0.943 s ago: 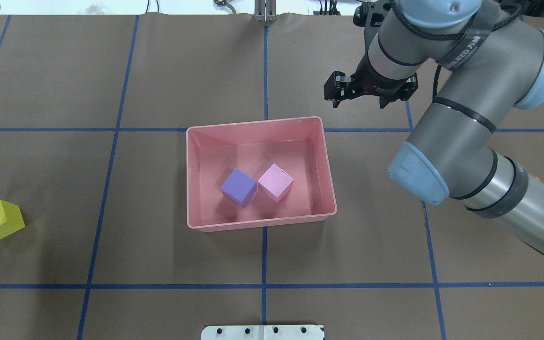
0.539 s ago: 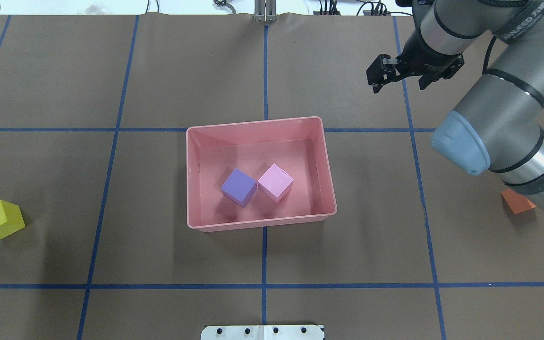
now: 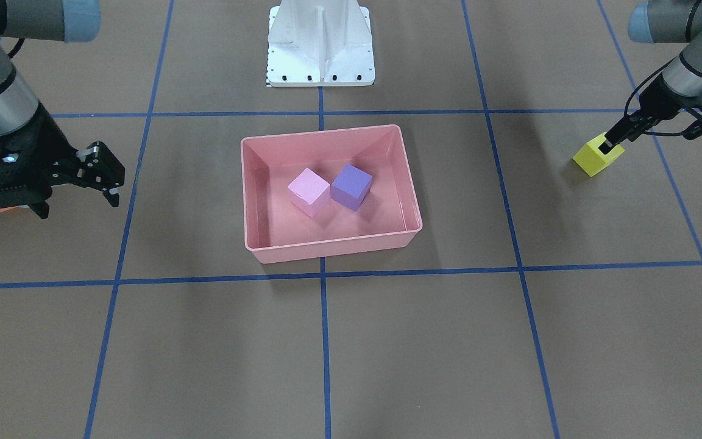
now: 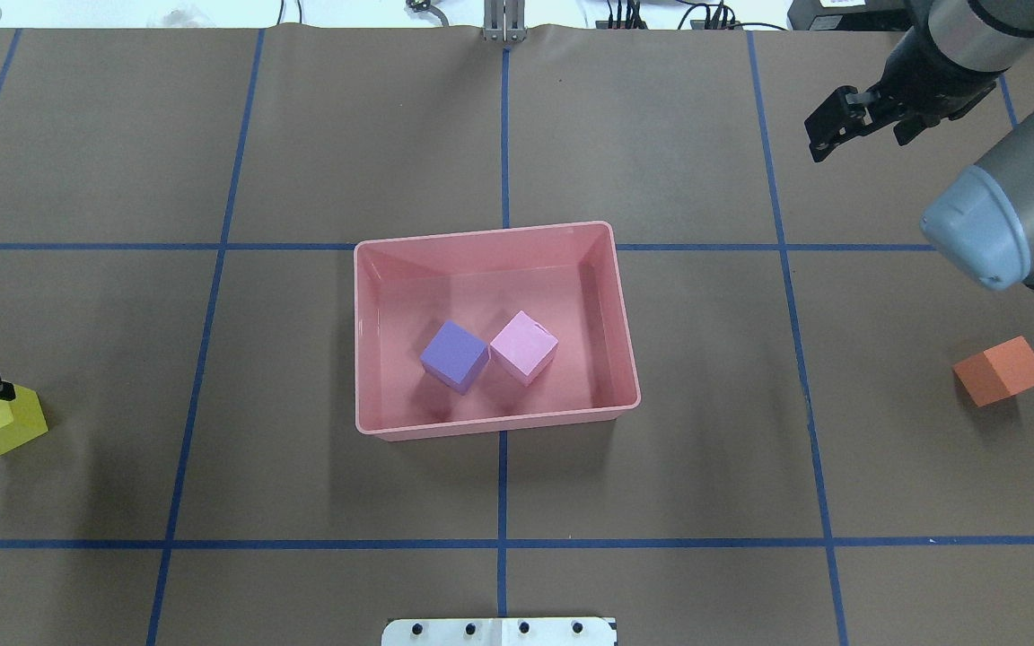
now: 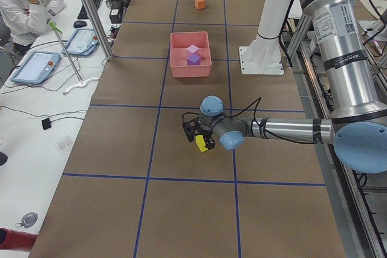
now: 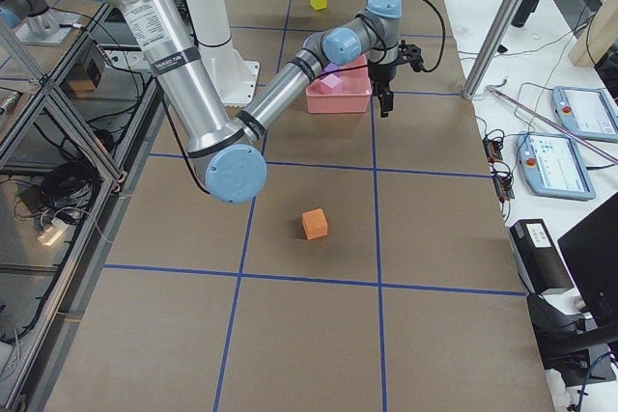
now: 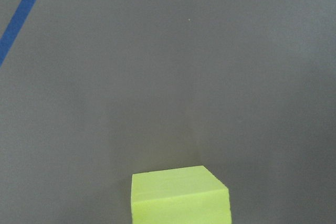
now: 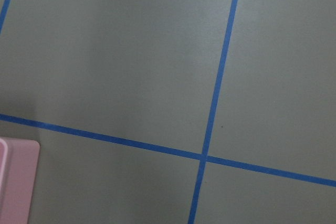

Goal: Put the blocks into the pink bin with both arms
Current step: 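Raise the right gripper away while the left gripper descends onto the yellow cube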

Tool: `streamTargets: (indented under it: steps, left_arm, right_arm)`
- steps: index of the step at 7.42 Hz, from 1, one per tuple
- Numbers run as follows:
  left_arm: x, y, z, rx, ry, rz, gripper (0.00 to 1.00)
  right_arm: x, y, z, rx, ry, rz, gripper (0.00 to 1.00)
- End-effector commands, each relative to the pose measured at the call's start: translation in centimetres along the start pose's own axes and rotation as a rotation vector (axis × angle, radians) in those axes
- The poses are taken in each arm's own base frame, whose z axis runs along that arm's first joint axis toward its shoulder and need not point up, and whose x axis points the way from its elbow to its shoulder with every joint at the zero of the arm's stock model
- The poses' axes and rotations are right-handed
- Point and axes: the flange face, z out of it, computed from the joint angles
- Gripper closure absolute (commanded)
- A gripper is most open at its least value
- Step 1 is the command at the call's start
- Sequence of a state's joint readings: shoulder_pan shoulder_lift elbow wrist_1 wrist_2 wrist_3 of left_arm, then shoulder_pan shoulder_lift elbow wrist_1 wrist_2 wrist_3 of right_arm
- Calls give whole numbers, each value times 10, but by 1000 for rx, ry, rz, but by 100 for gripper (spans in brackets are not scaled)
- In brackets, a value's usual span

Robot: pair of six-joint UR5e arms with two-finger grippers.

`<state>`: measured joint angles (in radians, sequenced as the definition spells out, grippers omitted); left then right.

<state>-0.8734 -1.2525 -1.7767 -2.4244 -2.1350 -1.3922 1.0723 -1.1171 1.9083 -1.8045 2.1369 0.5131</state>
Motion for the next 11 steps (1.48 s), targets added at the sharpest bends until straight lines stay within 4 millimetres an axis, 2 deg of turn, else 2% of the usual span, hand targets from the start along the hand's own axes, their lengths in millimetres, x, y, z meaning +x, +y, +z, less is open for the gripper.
streamTargets:
  steps: [1,3,4,5,7,8,9,11]
  left_arm:
    - [7,0,11,-4,-8,9,0]
    - [11,-6,23,-9,-15,9,0]
    - [9,-6,29,9,-28,16,3]
    - [5,-3,39,22,-52,25,14]
    - [7,4,45,8,-58,42,36]
    - [10,7,46,2,-57,56,62]
    - [19,11,40,-5,-38,67,73]
    - [58,24,8,-16,36,101,74]
  right_arm:
    - [7,1,1,-3,3,-3,0]
    - [7,1,2,-5,5,-4,0]
    - [7,1,2,-5,5,-4,0]
    - [8,2,3,-6,5,-3,0]
    - [8,2,3,-6,5,-3,0]
    - [11,4,6,-12,9,1,0]
    - [11,4,5,-11,8,0,0]
    - [23,11,15,-32,19,-20,0]
